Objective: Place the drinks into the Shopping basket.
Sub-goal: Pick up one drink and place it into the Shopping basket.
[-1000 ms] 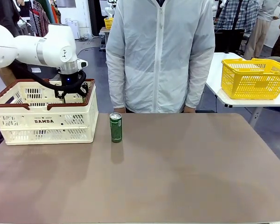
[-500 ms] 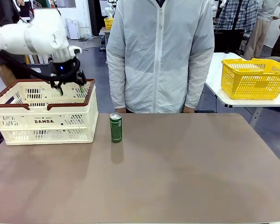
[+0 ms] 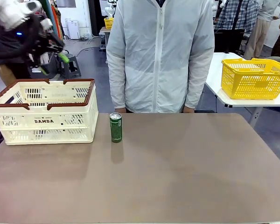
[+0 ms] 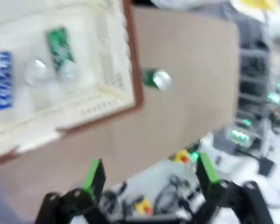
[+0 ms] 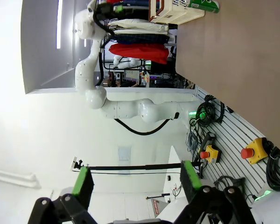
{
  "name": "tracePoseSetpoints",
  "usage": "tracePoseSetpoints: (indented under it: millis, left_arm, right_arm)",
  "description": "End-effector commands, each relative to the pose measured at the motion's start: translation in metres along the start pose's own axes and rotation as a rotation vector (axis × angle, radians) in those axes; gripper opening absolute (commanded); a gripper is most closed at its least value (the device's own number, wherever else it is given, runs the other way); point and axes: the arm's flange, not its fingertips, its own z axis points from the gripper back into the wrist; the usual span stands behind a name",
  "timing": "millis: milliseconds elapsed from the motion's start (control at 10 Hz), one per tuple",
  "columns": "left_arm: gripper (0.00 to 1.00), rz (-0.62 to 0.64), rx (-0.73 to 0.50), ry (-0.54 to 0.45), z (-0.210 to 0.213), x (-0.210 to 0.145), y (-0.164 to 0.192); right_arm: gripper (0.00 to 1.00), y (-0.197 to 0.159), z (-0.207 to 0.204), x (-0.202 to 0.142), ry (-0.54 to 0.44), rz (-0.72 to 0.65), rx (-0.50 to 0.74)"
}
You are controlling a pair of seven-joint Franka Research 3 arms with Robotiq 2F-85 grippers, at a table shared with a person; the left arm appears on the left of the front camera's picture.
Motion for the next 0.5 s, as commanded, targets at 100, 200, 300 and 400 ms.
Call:
tracePoseSetpoints:
  millis: [100, 200, 300, 400]
  left_arm:
    - [1.0, -0.065, -0.35, 0.058, 0.019, -0.101, 0.105]
    - [1.0, -0.059, -0.473, 0.016, 0.026, -0.136, 0.151]
    - [1.0, -0.045, -0.533, -0.01, 0.027, -0.147, 0.173]
    - [1.0, 0.01, -0.645, -0.071, 0.029, -0.161, 0.215]
  right_arm:
    - [1.0, 0.006, 0.005, -0.001, 0.012, -0.016, -0.006]
    - [1.0, 0.006, 0.005, -0.001, 0.012, -0.016, -0.006]
    - [1.0, 0.006, 0.005, -0.001, 0.012, -0.016, -0.006]
    - [1.0, 0.006, 0.005, -0.001, 0.012, -0.016, -0.006]
